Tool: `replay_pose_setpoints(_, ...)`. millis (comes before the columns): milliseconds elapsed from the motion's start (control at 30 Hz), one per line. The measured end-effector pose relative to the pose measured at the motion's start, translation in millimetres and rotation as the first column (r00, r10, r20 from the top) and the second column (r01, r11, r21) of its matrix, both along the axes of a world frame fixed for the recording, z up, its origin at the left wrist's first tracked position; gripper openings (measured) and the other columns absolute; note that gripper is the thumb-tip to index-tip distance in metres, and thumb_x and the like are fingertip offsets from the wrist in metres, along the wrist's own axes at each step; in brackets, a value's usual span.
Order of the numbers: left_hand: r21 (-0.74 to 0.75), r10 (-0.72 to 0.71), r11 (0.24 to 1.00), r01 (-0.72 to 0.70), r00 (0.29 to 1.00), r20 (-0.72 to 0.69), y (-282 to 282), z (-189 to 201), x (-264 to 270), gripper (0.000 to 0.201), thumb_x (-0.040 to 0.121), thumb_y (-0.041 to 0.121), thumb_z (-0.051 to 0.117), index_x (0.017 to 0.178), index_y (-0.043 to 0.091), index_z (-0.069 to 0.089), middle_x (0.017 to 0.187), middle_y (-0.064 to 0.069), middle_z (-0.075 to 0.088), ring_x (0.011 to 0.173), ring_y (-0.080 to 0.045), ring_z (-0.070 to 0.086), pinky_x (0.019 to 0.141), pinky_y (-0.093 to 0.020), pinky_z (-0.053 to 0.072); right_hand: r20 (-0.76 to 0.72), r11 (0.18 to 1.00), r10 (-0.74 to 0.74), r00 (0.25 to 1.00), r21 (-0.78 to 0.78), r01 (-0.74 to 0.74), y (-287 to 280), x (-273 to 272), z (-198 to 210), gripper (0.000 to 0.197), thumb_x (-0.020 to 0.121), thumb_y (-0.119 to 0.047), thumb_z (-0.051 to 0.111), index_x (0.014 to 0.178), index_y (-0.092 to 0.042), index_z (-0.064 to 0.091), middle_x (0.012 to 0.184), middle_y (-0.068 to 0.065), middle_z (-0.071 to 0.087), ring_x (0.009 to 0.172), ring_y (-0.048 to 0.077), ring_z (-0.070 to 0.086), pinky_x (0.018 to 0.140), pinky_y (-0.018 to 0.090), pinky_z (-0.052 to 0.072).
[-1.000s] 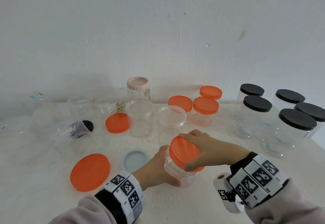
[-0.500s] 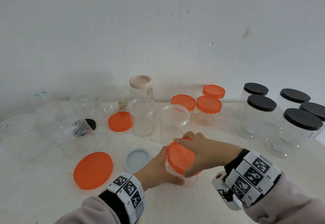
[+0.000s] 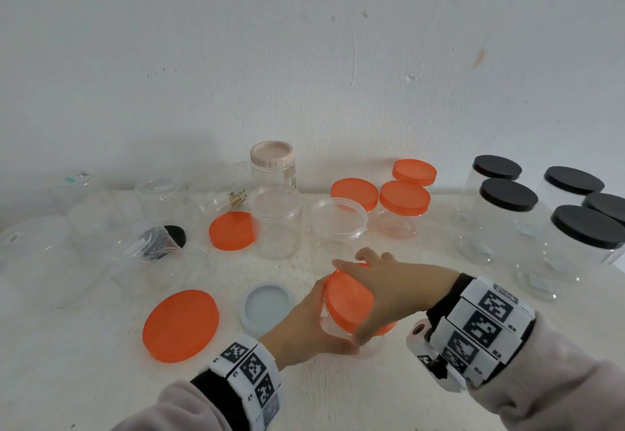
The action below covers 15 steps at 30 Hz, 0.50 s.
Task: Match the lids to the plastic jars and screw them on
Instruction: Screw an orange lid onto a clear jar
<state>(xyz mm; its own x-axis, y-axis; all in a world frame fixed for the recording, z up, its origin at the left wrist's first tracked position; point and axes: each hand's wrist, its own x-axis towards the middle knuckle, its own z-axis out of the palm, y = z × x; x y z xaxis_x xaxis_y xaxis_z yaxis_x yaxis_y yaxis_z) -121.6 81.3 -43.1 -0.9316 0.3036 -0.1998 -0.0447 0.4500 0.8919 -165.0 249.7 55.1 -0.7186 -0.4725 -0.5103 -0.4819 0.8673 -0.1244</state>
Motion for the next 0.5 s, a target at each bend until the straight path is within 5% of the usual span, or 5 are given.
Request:
replay_pose_setpoints(133,-0.003,0.003,1.000,-0.003,1.000,-0.022,-0.5,-2.8,-0.8,0.104,0.063,0.042,0.086,0.130,0.052,0.007,0.117,0.035,0.039,0.105,0.019,0.041,0.074,0.001,0.039,0.015,0.999,0.054,0.998,0.004,-0.054,-4.3,-3.8,5.2,0.105,0.061,-0.059,0.077,0.140,-0.056,0.008,0.133,-0.008,0.026,0.120,0.021,0.031,0.094,0.046,0.045)
replay_pose_setpoints(267,0.011,0.009,1.000,-0.009,1.000,-0.019,-0.6,-4.7,-1.5,0.107,0.062,0.041,0.087,0.136,0.049,0.010,0.120,0.034,0.038,0.110,0.010,0.043,0.081,-0.006,0.038,-0.007,1.000,-0.002,1.000,-0.009,0.002,-5.5,-5.0,1.3,0.105,0.055,-0.072,0.073,0.138,-0.052,0.013,0.115,-0.009,0.026,0.112,0.021,0.035,0.090,0.043,0.046)
replay_pose_setpoints(367,0.038,0.009,0.999,-0.009,1.000,-0.009,-1.3,-5.4,-1.4,0.107,0.062,0.039,0.087,0.139,0.047,0.013,0.127,0.028,0.041,0.117,0.004,0.044,0.088,-0.010,0.038,-0.011,0.998,-0.061,0.998,-0.004,0.061,-6.0,-2.7,-1.9,0.112,0.052,-0.080,0.068,0.142,-0.046,0.011,0.123,-0.003,0.028,0.105,0.023,0.041,0.083,0.037,0.045)
replay_pose_setpoints(500,0.025,-0.008,1.000,0.008,1.000,-0.005,-1.4,-2.7,-2.1,0.102,0.064,0.035,0.087,0.133,0.049,0.013,0.123,0.031,0.040,0.112,0.010,0.044,0.085,-0.006,0.037,0.033,0.997,-0.021,0.999,0.072,0.019,-5.4,-5.6,4.0,0.118,0.054,-0.074,0.073,0.143,-0.049,0.001,0.140,-0.003,0.023,0.122,0.027,0.042,0.090,0.041,0.046)
